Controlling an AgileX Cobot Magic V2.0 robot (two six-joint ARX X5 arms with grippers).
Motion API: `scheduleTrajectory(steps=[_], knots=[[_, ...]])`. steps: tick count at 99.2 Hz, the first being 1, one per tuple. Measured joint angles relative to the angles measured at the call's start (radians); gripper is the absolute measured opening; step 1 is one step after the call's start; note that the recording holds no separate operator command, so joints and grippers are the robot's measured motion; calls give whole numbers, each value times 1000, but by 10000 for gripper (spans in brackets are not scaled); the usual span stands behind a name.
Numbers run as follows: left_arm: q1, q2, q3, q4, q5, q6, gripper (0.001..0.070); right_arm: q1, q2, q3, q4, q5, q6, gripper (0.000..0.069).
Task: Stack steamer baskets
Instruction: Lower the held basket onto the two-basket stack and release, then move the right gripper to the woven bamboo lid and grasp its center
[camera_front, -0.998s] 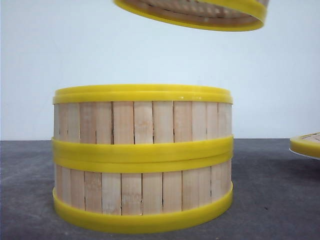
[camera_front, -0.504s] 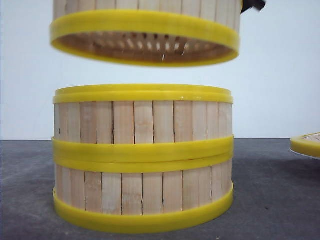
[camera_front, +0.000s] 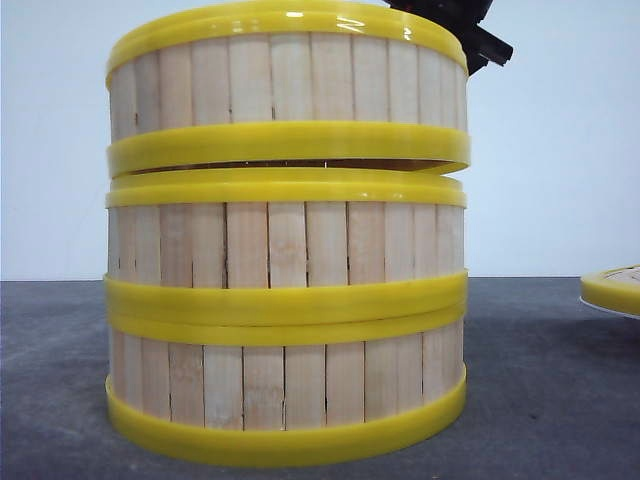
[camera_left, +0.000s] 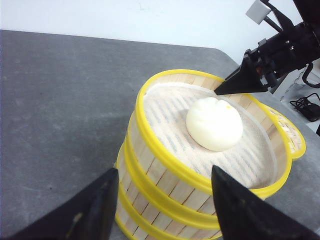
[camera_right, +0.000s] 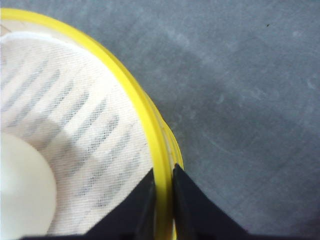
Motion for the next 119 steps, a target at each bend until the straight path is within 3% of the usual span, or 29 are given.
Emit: scheduleTrajectory(steps=[40,46,55,64,80,97,119], knots=[[0,0,0,-3,0,3,351,4,32,0,-11,4,-19,34],[0,0,0,-4,0,3,351,5,32,0,-21,-5,-21,120],[0,0,0,-4,0,3,351,6,32,0,-24,-11,-20,335],[0,0,0,-4,0,3,351,3,29,0,-19,-11,-23,416],[0,0,0,-5,0,4,351,-28,-55,0,7,-1,-25,437],[0,0,0,-4,-1,14,351,-87,-247,7,-6,115,-20,438],[0,0,0,-3,-2,26,351,-187,-401,11,-138,233,5,438]])
